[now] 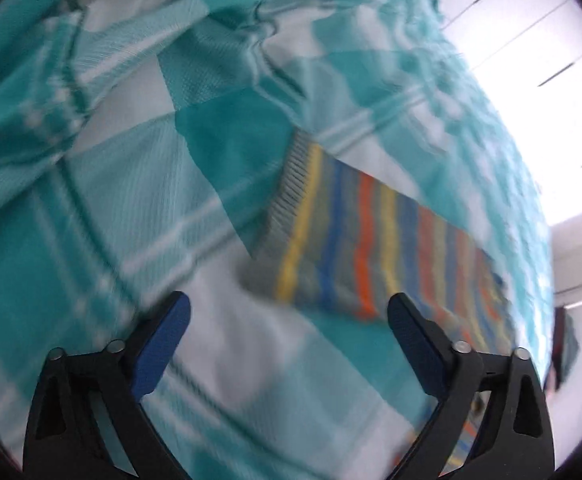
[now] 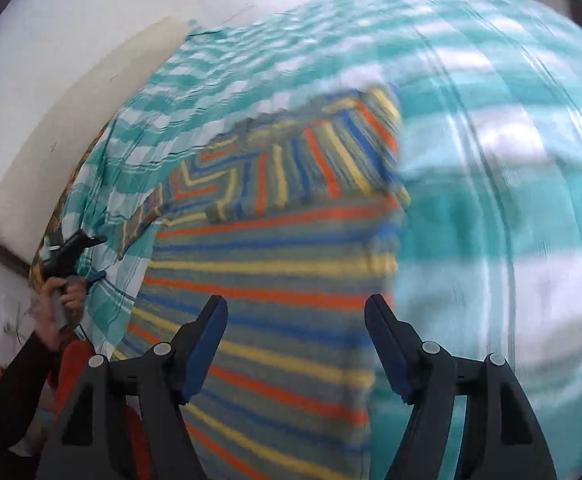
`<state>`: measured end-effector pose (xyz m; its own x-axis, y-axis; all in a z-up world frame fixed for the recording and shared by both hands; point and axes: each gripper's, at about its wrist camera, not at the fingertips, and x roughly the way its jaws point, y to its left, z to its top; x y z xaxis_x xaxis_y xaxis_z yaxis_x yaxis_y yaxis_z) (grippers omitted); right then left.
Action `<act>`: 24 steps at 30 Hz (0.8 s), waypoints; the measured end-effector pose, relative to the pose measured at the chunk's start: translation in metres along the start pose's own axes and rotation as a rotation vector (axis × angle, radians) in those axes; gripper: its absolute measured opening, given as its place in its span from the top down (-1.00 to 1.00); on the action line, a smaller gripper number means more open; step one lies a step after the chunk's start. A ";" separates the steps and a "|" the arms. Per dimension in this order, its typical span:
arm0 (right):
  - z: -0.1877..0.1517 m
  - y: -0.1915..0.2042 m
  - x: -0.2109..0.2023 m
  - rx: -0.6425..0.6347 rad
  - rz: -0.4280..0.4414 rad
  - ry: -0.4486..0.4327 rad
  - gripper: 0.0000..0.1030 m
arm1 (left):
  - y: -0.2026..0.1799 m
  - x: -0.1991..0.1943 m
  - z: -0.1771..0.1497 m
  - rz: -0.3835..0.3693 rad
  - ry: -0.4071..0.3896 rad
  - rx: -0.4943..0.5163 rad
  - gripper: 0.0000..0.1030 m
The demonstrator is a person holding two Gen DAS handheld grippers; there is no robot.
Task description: Fold small clothes
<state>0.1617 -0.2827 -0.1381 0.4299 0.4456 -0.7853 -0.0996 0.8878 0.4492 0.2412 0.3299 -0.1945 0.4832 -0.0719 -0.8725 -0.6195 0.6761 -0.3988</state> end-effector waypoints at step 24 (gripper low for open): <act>-0.032 -0.042 -0.020 0.109 -0.001 -0.051 -0.38 | -0.270 -0.012 -0.250 -0.162 0.070 1.064 -0.16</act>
<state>0.1284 -0.3252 -0.1549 0.4755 0.4356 -0.7643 -0.0019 0.8693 0.4942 0.2478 -0.0350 -0.1469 0.4542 -0.2369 -0.8588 0.3204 0.9429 -0.0906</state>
